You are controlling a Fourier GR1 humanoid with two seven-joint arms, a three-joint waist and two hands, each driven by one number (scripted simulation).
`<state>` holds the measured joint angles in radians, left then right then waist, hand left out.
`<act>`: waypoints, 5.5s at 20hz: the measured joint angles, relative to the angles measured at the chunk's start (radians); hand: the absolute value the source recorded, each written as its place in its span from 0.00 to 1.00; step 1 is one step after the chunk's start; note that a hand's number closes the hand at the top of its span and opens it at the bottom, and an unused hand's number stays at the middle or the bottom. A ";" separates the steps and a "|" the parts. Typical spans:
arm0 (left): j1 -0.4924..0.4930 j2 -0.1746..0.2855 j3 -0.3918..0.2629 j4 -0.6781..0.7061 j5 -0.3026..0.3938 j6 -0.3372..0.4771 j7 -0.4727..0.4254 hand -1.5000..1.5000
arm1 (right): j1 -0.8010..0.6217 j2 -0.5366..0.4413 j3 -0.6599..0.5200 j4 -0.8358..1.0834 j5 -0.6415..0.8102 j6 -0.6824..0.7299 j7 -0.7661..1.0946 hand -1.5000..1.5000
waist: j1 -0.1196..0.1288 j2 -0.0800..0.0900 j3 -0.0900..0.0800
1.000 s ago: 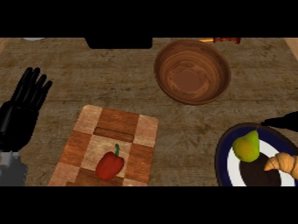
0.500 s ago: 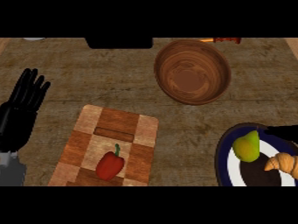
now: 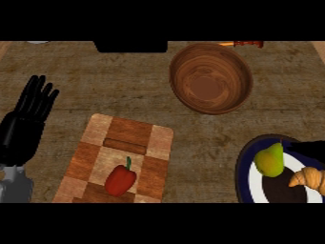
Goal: Pick the croissant from the plate and place it in the bowl
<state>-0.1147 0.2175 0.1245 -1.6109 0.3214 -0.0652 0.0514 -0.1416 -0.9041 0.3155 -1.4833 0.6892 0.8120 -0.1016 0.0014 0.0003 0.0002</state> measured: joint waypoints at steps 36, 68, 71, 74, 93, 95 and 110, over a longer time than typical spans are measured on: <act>-0.010 -0.014 0.029 -0.010 -0.023 -0.024 0.028 0.50 | -0.089 0.783 0.191 -0.180 0.400 -0.216 0.274 1.00 | 0.001 -0.006 -0.002; -0.019 -0.023 0.036 -0.010 -0.027 -0.042 0.031 0.50 | -0.653 0.804 -0.384 0.037 0.338 -0.530 0.493 1.00 | 0.015 0.004 0.000; -0.023 -0.026 0.037 -0.003 -0.029 -0.043 0.026 0.50 | -0.717 0.780 -0.430 0.204 0.324 -0.612 0.419 1.00 | 0.017 0.005 0.000; -0.029 -0.034 0.032 0.009 -0.040 -0.042 0.008 0.50 | -0.769 0.765 -0.451 0.377 0.332 -0.694 0.355 1.00 | 0.021 0.007 0.000; -0.083 -0.043 0.013 0.041 -0.045 -0.049 0.014 0.50 | -0.965 0.703 -0.676 1.070 0.195 -0.825 0.043 0.00 | 0.062 0.027 0.002; -0.079 -0.045 0.009 0.027 -0.047 -0.045 0.022 0.50 | -0.972 0.710 -0.734 1.070 0.133 -0.850 0.001 0.00 | 0.063 0.025 0.003; -0.061 -0.033 0.032 0.009 -0.032 -0.043 0.041 0.50 | -0.942 0.457 -1.015 1.147 -0.152 -0.793 -0.154 0.00 | 0.034 0.016 0.001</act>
<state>-0.1759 0.1840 0.1566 -1.6022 0.2896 -0.1086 0.0926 -1.0838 -0.4474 -0.6992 -0.3360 0.5370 0.0190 -0.2556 0.0359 0.0159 0.0017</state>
